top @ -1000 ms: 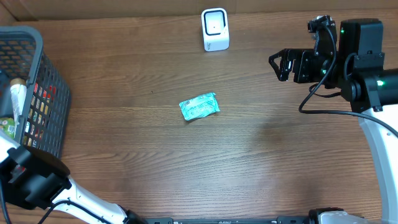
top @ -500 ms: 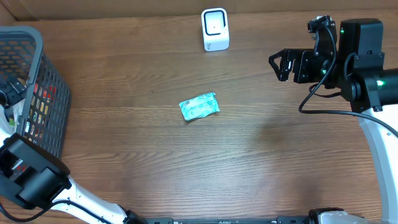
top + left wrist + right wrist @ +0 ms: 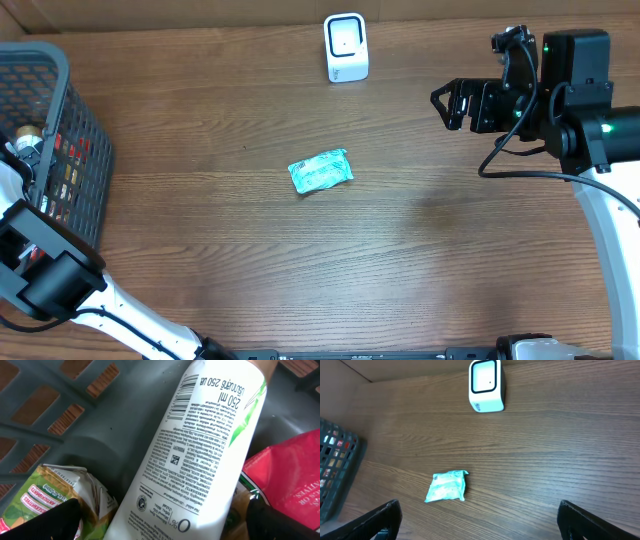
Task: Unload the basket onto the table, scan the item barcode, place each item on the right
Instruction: 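Reach into the basket and grasp the white tube with left gripper, then place the white tube on the table below the green packet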
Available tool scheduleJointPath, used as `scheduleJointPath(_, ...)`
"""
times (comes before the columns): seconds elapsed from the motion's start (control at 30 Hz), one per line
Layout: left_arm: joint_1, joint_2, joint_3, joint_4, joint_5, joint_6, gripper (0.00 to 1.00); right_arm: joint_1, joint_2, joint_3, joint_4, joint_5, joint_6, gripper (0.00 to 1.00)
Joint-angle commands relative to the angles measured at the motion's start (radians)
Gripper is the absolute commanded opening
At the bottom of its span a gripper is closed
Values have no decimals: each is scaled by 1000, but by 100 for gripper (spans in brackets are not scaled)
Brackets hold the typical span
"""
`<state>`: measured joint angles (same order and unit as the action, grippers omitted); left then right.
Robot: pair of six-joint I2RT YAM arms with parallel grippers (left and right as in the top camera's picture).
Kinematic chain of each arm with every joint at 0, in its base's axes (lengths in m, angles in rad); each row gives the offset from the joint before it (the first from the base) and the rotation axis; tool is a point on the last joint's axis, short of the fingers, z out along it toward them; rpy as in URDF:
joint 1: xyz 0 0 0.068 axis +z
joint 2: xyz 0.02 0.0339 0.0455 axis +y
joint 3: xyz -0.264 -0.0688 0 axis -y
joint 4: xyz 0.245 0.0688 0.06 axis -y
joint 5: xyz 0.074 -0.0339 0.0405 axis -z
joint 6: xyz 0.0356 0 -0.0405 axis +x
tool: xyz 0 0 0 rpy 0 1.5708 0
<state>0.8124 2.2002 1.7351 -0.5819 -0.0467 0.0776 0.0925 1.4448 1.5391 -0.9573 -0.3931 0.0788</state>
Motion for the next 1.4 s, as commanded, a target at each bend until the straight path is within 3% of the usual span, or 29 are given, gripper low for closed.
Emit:
scheduleJointPath(0.0,5,106,-21,-31,-5,-14,93,4,4,23,5,-19,5,100)
scheduleJointPath(0.07,5,124,-21,-44,-5,-14,75,4,4,23,6,-20,4,100)
scheduleJointPath(0.17,5,126,-19,-53,-5,-14,14,4,5,23,10,-20,4,100)
scheduleJointPath(0.23,5,122,-13,-60,-6,-15,4,4,5,23,14,-20,4,100)
scheduleJointPath(0.43,5,73,63,-164,-5,-14,4,4,5,23,14,-21,4,100)
scheduleJointPath(0.7,-2,-134,246,-287,77,-15,4,4,5,23,14,-20,4,100)
scheduleJointPath(1.0,-58,-485,346,-436,417,-14,4,4,5,23,13,-20,4,100)
scheduleJointPath(1.13,-165,-579,346,-562,443,-14,4,4,5,23,13,-20,4,100)
scheduleJointPath(1.23,-349,-584,337,-702,430,-10,4,4,5,23,13,-20,4,100)
scheduleJointPath(1.37,-570,-566,241,-737,362,-10,4,4,5,23,13,-20,4,100)
